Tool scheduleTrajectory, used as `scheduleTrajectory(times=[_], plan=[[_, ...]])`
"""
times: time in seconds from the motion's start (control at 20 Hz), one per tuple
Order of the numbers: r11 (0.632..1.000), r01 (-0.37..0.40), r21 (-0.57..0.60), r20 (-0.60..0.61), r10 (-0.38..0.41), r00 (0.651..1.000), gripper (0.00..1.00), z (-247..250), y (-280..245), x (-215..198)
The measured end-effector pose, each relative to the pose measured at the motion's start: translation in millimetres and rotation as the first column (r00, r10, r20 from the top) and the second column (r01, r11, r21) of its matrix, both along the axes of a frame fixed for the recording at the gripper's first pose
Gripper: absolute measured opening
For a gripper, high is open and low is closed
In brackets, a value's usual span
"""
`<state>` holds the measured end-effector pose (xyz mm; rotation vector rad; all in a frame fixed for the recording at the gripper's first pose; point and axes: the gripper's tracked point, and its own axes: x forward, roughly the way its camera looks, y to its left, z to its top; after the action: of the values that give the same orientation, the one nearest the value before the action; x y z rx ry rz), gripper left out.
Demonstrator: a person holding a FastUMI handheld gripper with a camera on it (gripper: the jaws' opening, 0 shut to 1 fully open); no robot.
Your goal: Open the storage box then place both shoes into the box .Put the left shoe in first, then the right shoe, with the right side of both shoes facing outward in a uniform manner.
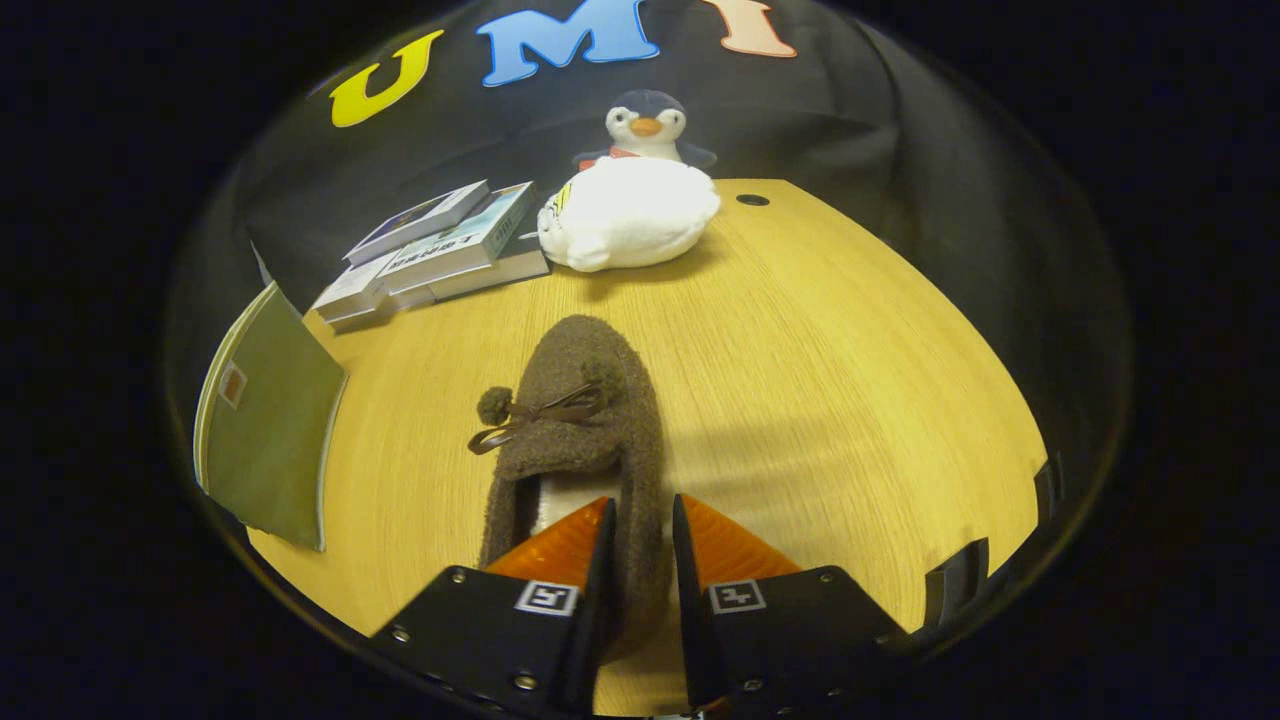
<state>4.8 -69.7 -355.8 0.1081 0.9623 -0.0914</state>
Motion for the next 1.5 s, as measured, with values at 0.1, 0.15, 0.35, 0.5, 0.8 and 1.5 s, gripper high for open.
scheduleTrajectory(times=[0.1, 0.15, 0.35, 0.5, 0.8, 1.5], plan=[[0.999, 0.032, -0.015, -0.004, -0.033, 0.999, 0.17, -2, -2, 4], [0.999, 0.042, 0.011, -0.027, -0.042, 0.999, 0.04, -4, 1, 3], [0.984, 0.136, 0.112, -0.053, -0.131, 0.990, 0.04, 6, 4, -1], [0.963, 0.181, 0.199, -0.052, -0.174, 0.983, 0.04, 19, 15, -3], [0.951, 0.198, 0.239, -0.014, -0.200, 0.980, 0.04, 57, 35, -6], [0.932, 0.113, 0.343, 0.100, -0.156, 0.983, 0.04, 162, 159, 22]])
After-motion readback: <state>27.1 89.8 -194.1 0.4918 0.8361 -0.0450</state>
